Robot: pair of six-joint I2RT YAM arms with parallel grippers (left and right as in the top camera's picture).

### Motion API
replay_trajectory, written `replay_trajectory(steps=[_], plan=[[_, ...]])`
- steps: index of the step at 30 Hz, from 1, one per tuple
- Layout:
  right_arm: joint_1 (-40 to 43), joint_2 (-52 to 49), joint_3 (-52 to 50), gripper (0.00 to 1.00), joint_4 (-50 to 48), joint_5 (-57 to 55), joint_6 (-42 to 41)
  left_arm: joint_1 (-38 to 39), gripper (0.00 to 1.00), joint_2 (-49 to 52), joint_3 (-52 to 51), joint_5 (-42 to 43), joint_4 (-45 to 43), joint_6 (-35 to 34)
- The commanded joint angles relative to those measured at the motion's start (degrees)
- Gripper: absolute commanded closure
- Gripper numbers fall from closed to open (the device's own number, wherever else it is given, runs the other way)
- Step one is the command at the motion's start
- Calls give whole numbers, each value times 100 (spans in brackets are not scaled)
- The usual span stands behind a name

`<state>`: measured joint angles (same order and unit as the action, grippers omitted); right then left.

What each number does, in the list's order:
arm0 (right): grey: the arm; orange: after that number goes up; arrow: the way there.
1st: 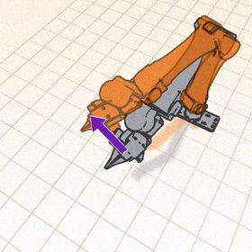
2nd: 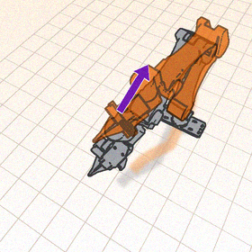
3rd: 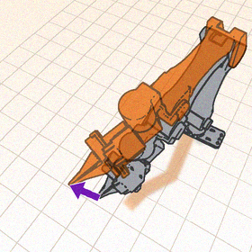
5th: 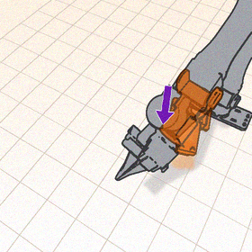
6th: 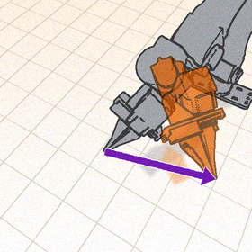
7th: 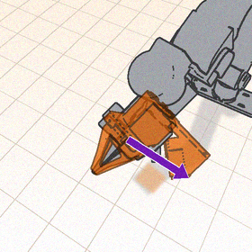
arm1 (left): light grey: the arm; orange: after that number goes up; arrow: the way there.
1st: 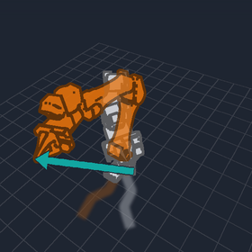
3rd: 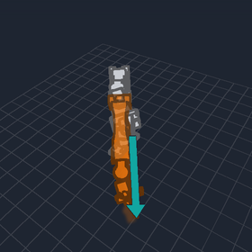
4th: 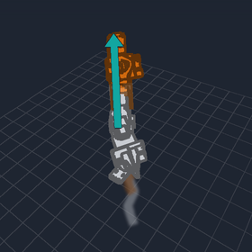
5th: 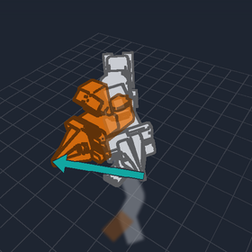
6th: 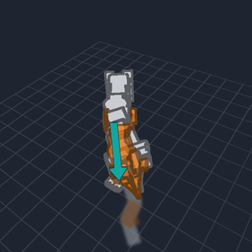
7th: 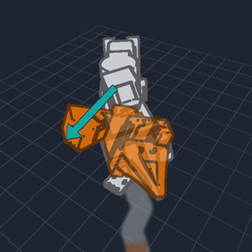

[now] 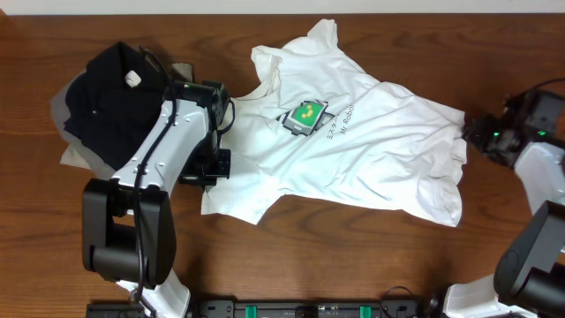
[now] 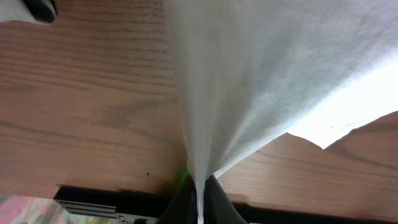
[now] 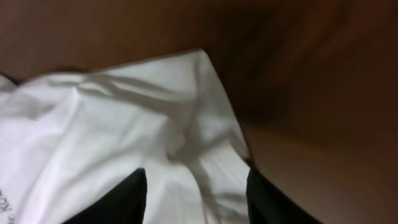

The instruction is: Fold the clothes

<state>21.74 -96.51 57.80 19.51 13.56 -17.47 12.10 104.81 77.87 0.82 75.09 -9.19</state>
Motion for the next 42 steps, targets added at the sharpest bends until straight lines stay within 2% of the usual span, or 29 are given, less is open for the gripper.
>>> replay_trajectory(steps=[1,3,6,7,10,12,15,21,24,29,34,37,40,42], plan=[[-87,-173,-271,57,-560,-2,-258,2,94,9,-42,-92,31,13],[-74,-330,-317,61,-920,0,-514,2,94,9,-42,-92,31,11],[-83,-610,-317,58,-1241,125,-901,2,94,9,-42,-92,28,13],[-83,-719,-317,56,-1335,269,-981,2,94,9,-42,-92,31,13],[-81,-1067,-317,39,-1620,859,-1097,2,94,9,-42,-92,35,11],[-76,-1237,-317,38,-1834,920,-1123,2,94,9,-42,-90,35,11],[-70,-1386,-317,44,-2087,911,-1235,2,94,9,-42,-92,35,13],[-50,-1419,-315,86,-2660,927,-1344,2,94,9,-42,-92,50,13],[44,-1419,-315,99,-2953,942,-1425,2,94,9,-42,-92,50,13],[341,-1419,-293,99,-3917,1484,-1493,2,94,9,-42,-92,52,15],[619,-1419,-208,99,-3921,1860,-1679,2,94,9,-42,-92,52,15],[704,-1419,-208,88,-3923,2181,-1679,2,94,9,-42,-92,50,15],[667,-1419,-208,99,-3748,3027,-1676,2,94,9,-42,-94,26,33],[592,-1419,-208,99,-3711,3574,-1670,2,94,9,-42,-92,4,31]])
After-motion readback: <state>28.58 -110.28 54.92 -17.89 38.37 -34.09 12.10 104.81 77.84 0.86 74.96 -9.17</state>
